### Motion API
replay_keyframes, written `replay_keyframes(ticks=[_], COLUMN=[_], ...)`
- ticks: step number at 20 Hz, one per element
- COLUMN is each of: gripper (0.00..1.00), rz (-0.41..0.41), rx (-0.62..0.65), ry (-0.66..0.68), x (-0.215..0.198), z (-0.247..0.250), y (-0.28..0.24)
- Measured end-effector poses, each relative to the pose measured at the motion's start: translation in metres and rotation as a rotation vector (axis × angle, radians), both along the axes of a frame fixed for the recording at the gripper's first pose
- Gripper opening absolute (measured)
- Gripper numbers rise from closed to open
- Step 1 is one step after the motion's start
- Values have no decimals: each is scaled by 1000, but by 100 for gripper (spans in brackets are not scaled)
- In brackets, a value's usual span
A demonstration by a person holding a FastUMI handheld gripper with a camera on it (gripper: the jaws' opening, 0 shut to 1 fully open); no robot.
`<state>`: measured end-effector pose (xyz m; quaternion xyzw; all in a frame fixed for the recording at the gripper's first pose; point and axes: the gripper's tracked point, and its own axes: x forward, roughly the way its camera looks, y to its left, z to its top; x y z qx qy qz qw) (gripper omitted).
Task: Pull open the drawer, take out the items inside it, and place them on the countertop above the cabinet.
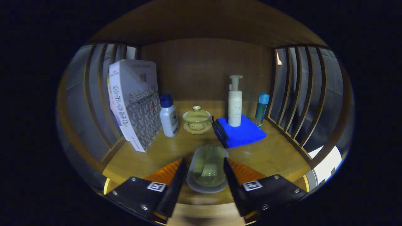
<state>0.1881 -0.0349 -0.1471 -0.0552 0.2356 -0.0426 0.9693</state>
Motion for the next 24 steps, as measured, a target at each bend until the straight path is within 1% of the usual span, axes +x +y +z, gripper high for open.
replay_keyframes(ticks=[2, 5, 8, 10, 12, 16, 19, 22, 24], gripper=[96, 95, 95, 95, 95, 95, 95, 95, 95], rz=[43, 87, 125, 165, 168, 153, 133, 124, 99], rx=[5, 20, 3, 7, 9, -10, -40, 1, 5], ry=[-53, -223, -297, -335, -383, -369, -328, -277, -256], x=[-25, -72, -133, -166, -194, -237, -258, -266, -262], z=[14, 41, 45, 41, 33, -4, -38, -71, -87], y=[10, 25, 38, 51, 55, 55, 45, 45, 35])
